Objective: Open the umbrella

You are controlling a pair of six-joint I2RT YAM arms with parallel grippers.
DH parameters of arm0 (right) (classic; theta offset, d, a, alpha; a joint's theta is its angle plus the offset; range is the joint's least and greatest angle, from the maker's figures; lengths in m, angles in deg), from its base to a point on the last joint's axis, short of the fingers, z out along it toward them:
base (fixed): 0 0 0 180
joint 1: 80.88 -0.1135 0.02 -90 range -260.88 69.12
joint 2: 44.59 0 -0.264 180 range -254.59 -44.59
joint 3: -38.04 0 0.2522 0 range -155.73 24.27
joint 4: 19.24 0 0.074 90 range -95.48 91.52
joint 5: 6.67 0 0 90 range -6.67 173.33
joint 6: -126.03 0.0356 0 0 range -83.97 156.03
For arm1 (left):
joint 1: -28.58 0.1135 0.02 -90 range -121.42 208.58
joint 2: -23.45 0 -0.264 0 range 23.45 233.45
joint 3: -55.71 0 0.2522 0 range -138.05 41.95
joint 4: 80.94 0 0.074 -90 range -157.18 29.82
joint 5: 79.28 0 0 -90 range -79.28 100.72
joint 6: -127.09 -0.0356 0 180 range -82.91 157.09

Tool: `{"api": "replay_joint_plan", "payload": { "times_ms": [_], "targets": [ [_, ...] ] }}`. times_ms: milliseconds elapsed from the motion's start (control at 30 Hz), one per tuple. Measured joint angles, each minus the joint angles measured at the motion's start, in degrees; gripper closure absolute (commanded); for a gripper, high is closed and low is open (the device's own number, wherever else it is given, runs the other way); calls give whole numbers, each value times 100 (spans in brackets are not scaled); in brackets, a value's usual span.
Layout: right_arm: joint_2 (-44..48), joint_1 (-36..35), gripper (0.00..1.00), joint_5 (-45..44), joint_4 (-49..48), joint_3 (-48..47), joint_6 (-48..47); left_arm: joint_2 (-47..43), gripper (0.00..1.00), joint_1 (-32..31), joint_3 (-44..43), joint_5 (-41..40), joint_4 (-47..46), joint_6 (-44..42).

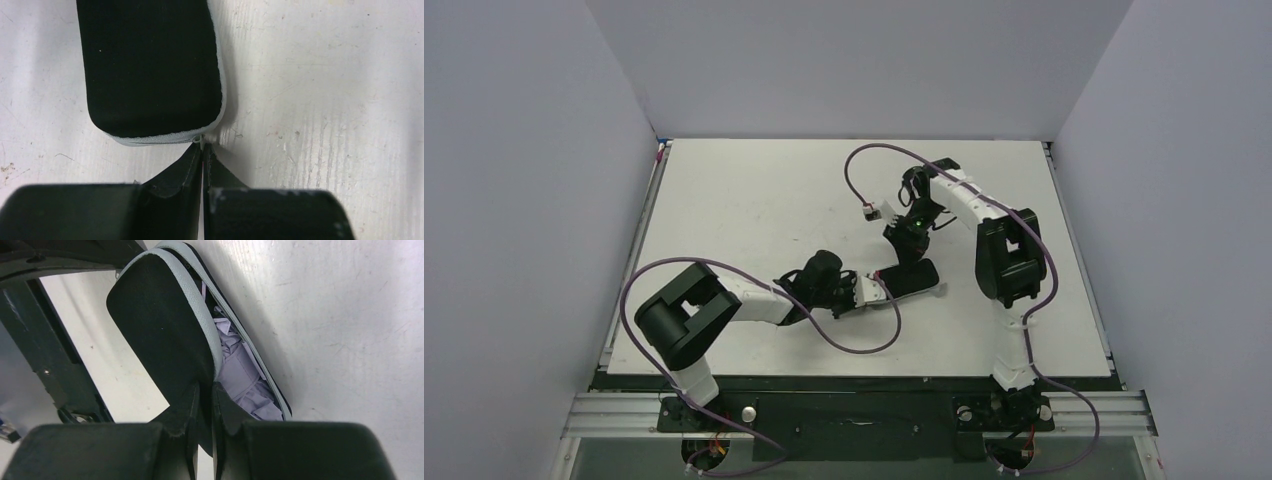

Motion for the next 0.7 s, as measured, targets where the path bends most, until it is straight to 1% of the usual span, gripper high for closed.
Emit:
{"api": "replay_joint_plan", "payload": {
  "times_ms": [133,167,200,233,267,300,367,433,533,667,700],
  "targets": [
    [9,181,100,297,-17,140,358,-4,100,-48,7,-164,-48,321],
    [9,229,95,380,-2,164,378,0,100,-35,4,-201,-61,457],
    [9,275,79,476,26,203,372,7,100,-15,2,-208,-72,568],
    [9,293,60,562,72,245,326,17,100,28,-11,-208,-81,715],
    [9,323,53,638,111,308,240,37,100,70,-39,-205,-83,861],
    [13,343,43,658,127,385,144,61,100,114,-66,-205,-83,966],
    [15,332,37,686,162,636,-103,107,100,184,-122,-201,-85,1058],
    [15,260,36,695,262,887,-210,164,100,232,-192,-192,-72,1056],
    [26,116,36,680,321,1008,-188,247,100,264,-317,-153,-15,977],
    [55,33,36,605,221,1005,79,306,100,286,-457,-144,129,938],
    [55,22,38,599,192,1005,168,308,100,297,-461,-149,140,938]
  ]
}}
